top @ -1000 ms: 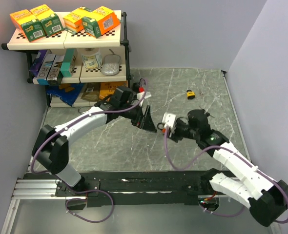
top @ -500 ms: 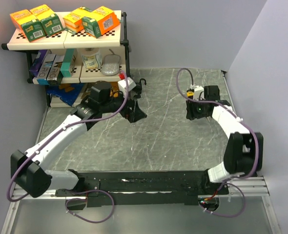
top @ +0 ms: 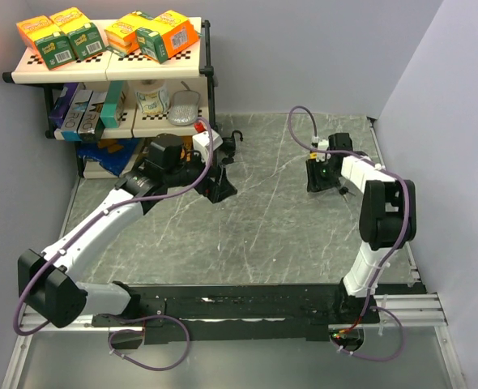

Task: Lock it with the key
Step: Place the lock at the center of the board.

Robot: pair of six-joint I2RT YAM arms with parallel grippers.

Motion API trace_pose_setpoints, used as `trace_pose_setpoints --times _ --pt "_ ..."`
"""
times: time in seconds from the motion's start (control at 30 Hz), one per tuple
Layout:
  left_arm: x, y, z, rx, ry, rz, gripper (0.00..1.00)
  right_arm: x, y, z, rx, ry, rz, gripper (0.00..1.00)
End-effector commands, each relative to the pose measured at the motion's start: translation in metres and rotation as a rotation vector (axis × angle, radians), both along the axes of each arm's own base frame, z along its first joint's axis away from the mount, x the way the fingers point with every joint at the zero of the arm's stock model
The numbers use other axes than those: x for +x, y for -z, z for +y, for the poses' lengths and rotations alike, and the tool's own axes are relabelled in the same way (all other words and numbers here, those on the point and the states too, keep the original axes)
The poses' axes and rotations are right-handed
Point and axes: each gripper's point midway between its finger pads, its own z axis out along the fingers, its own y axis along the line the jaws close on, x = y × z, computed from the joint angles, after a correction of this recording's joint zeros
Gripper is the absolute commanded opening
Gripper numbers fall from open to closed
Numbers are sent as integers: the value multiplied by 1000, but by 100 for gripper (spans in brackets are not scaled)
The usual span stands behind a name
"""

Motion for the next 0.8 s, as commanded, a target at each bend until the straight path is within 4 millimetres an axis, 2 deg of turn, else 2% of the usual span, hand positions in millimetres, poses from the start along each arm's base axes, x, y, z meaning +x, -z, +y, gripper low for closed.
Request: trace_pose_setpoints --times 0.0,0.17,0.37,0.43,0.53,0.67,0.77 --pt "-1 -11 2 -10 29 -41 96 22 -10 -8 -25 61 -35 9" --pt "3 -7 2 -8 35 -31 96 23 -2 -11 -39 93 -3 17" --pt "9 -4 6 3 25 -26 96 25 7 -15 -53 123 24 36" --pt "11 -2 7 6 17 -20 96 24 12 -17 -66 135 39 37" --pt "13 0 8 15 5 -12 96 23 17 -19 -72 149 58 44" --pt "14 5 8 31 2 10 96 25 17 -19 -72 156 57 66" --pt "13 13 7 40 7 43 96 24 16 -18 -63 168 61 77"
